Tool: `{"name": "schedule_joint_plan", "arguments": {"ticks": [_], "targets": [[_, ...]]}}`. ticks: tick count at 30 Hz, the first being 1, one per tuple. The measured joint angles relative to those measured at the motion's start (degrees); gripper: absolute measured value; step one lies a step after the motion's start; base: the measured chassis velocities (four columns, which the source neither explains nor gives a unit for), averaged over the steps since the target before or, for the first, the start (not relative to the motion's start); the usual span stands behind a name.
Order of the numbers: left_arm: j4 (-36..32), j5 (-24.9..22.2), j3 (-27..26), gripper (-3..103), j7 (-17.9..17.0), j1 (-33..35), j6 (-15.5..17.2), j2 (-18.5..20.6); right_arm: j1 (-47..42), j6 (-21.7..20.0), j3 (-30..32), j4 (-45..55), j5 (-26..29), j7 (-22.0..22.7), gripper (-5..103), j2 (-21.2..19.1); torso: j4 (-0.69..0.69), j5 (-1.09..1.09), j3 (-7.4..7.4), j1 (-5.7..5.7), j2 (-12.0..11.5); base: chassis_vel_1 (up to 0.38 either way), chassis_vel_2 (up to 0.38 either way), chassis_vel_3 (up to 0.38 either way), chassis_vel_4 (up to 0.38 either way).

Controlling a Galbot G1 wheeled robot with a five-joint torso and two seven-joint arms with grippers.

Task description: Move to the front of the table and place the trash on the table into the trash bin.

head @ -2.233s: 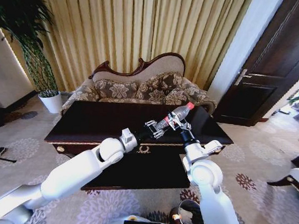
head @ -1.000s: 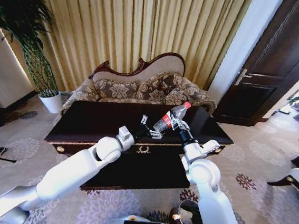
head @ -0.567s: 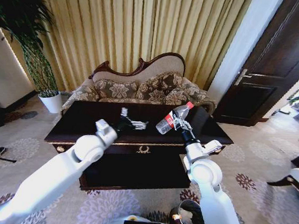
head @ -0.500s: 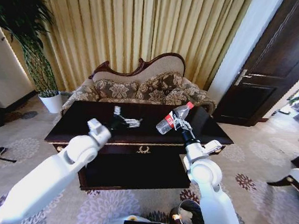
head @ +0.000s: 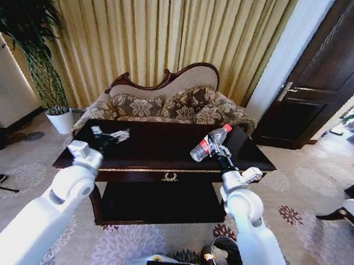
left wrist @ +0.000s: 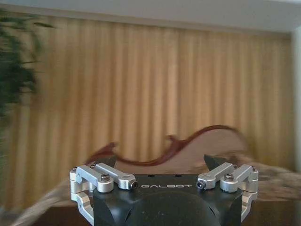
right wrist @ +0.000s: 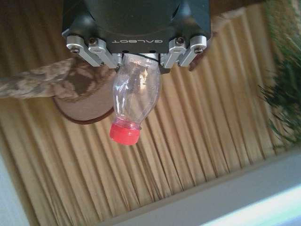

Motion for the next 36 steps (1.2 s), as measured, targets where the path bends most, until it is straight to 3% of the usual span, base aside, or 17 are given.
{"name": "schedule_joint_plan", "arguments": {"ticks": [1,3,11,21,36], "targets": [[0.0,0.0,0.0,100,0.0,0.0,0.0,0.0,0.0,0.0,0.0,0.0,0.0,0.0,31,0.0,0.0,0.0,0.0,0.0,0.0,0.0,0.0,0.0,0.0],[0.5,0.2,-6.3,100,-0.6,3.3,1.1,-0.6,0.0,-0.3,0.3,-0.8,-2.2,0.0,31,-0.1,0.0,0.0,0.0,0.0,0.0,0.0,0.0,0.0,0.0],[-1.2,-1.0,-15.7,100,-2.1,8.5,4.8,-0.5,0.5,-0.4,0.6,-1.4,-7.1,0.0,31,-1.5,0.0,0.02,0.0,0.0,0.0,0.0,0.0,0.0,0.0],[-2.0,-1.3,-19.0,100,-2.5,10.0,6.3,-0.8,-1.1,0.5,1.1,0.2,-9.9,0.0,31,-2.2,-0.01,0.01,0.0,0.0,0.0,0.0,0.0,0.0,0.0],[-2.1,-0.6,-18.0,100,-2.5,10.3,5.6,-1.3,-2.2,1.3,1.5,0.2,-10.8,0.0,31,-1.5,0.0,0.01,0.01,0.01,0.0,0.028,-0.03,-0.026,0.025]]}}
